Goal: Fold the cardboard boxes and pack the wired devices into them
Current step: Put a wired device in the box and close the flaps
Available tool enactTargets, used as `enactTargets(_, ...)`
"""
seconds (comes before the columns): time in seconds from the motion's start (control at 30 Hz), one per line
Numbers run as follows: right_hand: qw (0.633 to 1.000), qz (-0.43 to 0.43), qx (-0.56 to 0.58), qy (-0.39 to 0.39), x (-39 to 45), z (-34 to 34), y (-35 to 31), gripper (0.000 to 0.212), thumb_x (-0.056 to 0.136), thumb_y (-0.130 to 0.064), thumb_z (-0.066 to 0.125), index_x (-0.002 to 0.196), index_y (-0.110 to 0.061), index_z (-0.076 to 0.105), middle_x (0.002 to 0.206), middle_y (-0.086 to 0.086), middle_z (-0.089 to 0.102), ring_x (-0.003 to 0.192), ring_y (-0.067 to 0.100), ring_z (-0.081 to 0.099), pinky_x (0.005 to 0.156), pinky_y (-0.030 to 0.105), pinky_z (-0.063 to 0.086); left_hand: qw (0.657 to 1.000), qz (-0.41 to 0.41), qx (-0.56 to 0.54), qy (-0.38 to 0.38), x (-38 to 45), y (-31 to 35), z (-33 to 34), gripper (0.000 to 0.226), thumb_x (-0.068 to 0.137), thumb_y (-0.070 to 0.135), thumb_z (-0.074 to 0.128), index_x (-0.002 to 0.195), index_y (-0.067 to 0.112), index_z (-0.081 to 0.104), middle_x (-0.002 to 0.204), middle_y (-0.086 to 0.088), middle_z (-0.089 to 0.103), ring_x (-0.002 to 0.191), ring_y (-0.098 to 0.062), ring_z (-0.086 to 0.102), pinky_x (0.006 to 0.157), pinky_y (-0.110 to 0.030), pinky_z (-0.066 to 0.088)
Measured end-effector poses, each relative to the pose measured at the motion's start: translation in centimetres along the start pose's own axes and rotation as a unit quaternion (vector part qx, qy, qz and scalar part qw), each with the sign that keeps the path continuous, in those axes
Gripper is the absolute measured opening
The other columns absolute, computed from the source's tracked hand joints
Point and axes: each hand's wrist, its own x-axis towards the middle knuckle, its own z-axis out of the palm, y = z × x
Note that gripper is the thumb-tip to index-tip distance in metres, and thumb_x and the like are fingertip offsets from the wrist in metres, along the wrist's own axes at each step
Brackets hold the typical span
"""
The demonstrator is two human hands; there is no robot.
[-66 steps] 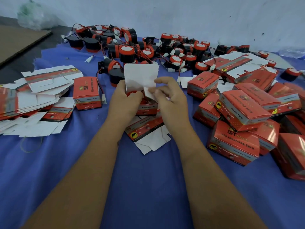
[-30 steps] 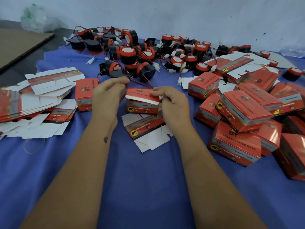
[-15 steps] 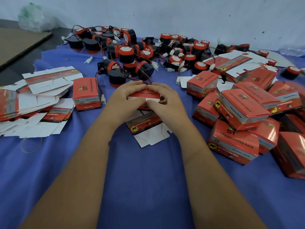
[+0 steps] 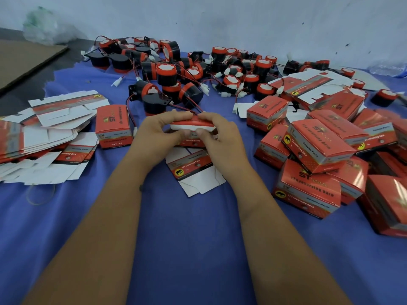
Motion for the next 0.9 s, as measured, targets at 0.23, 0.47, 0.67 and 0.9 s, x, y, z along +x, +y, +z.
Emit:
enactTargets(0.23,0.999,0.018,0.032,0.011,-0.3,-0.2,-0.7,0.020,0.097,-0.026,0.057,0.116,-0.031,0.056,0.110,0.002,0.062,0.106,0.025,0.057,0.085,0.047,0.053,0.986,-0.044,-0.155,0.040,0.1,-0.3,0.1,0.022,0.090,0.007,0.068,0.105,0.022,0.072,0.112,-0.002,0.071,0.097,-0.013,0.071,0.074,-0.021,0.056)
enactTargets(0.47,0.996,0.028,0.085,0.015,-0.5,-0.7,-1.1,0.014,0.098,-0.020,0.055,0.104,-0.032,0.060,0.095,-0.013,0.064,0.078,-0.005,0.059,0.066,0.021,0.054,0.972,-0.072,-0.213,0.061,0.4,-0.8,0.2,0.022,0.091,0.007,0.065,0.111,0.015,0.070,0.111,-0.005,0.072,0.104,-0.019,0.070,0.081,-0.028,0.058)
enactTargets(0.67,0.993,0.044,0.107,0.013,-0.6,-1.2,-1.3,0.016,0.096,-0.015,0.058,0.095,-0.031,0.061,0.102,-0.019,0.062,0.078,-0.005,0.057,0.070,0.022,0.054,0.974,-0.053,-0.214,0.056,0.2,-0.8,0.2,0.016,0.086,0.005,0.068,0.095,0.017,0.072,0.108,0.004,0.073,0.109,-0.016,0.067,0.081,-0.025,0.057)
enactTargets(0.9,0.988,0.060,0.141,0.003,-0.5,-1.6,-1.4,0.024,0.093,-0.005,0.061,0.079,-0.025,0.062,0.134,-0.006,0.058,0.098,0.002,0.057,0.086,0.021,0.051,0.999,0.020,-0.042,0.010,-0.2,-0.5,0.3,0.024,0.081,0.000,0.076,0.092,0.020,0.071,0.115,0.014,0.065,0.109,0.019,0.053,0.086,-0.005,0.046)
